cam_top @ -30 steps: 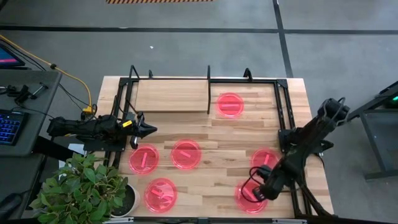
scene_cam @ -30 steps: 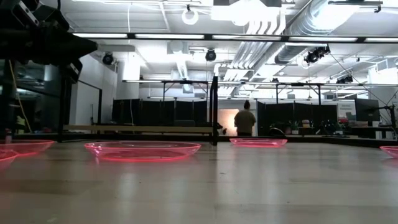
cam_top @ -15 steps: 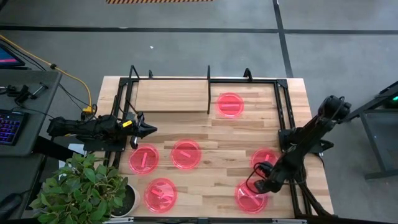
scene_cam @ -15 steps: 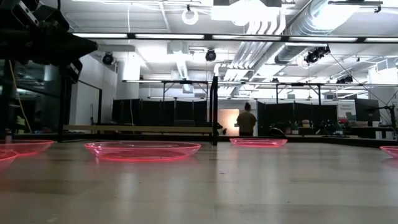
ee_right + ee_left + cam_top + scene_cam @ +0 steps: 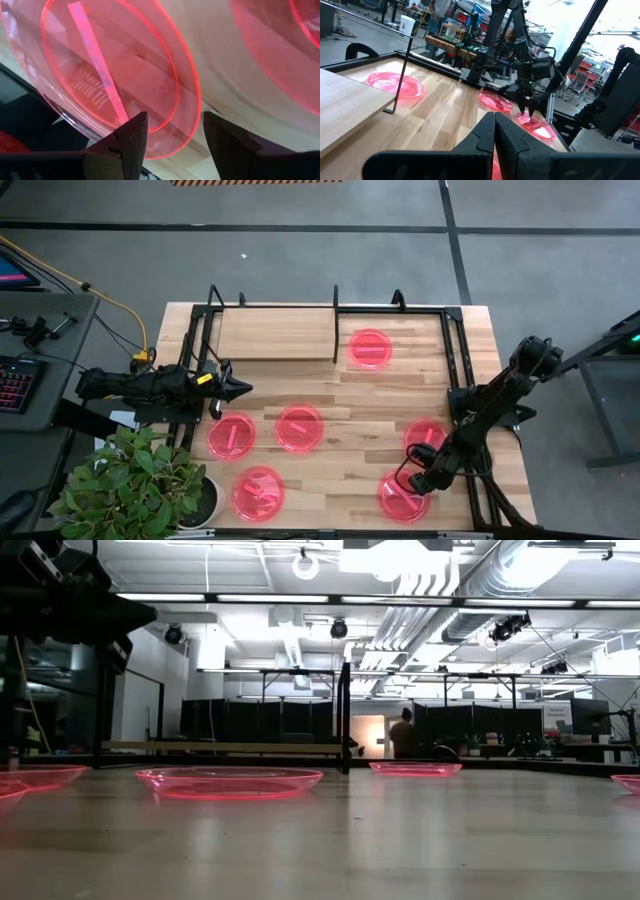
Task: Place and stack plates onto a shelf
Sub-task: Put the pink plate on the shelf
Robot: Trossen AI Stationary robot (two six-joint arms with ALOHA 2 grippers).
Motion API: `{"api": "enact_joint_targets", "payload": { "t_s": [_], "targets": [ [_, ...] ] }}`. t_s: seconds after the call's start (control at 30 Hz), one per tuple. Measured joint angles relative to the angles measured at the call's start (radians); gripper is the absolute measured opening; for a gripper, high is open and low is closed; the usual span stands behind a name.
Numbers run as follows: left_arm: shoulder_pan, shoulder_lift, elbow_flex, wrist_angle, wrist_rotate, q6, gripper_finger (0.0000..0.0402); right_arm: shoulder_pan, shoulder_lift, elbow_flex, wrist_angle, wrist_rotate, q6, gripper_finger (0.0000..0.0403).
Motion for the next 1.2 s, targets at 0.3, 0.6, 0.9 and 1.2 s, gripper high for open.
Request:
{"api": "enact_joint_targets", "payload": {
  "t_s": [0.3, 0.6, 0.9, 1.2],
  "targets": [
    [0.000, 0.000, 0.000, 0.000, 0.000, 0.000, 0.0001, 0.001, 0.004, -0.001, -0.048, -0.002, 0.005, 0.0027],
    [0.000, 0.000, 0.000, 0.000, 0.000, 0.000, 0.0001, 0.000, -0.063, -0.004, 0.092, -0.029, -0.061, 0.0004],
    [0.000, 0.000, 0.000, 0.000, 0.000, 0.000, 0.0001, -0.033, -0.218, 0.019, 0.226, 0.128, -0.087, 0.0000],
    [0.000, 0.000, 0.000, 0.000, 0.000, 0.000, 0.0001, -0.317, -0.044, 0.223, 0.217, 0.391, -0.306, 0.0000]
  ]
}}
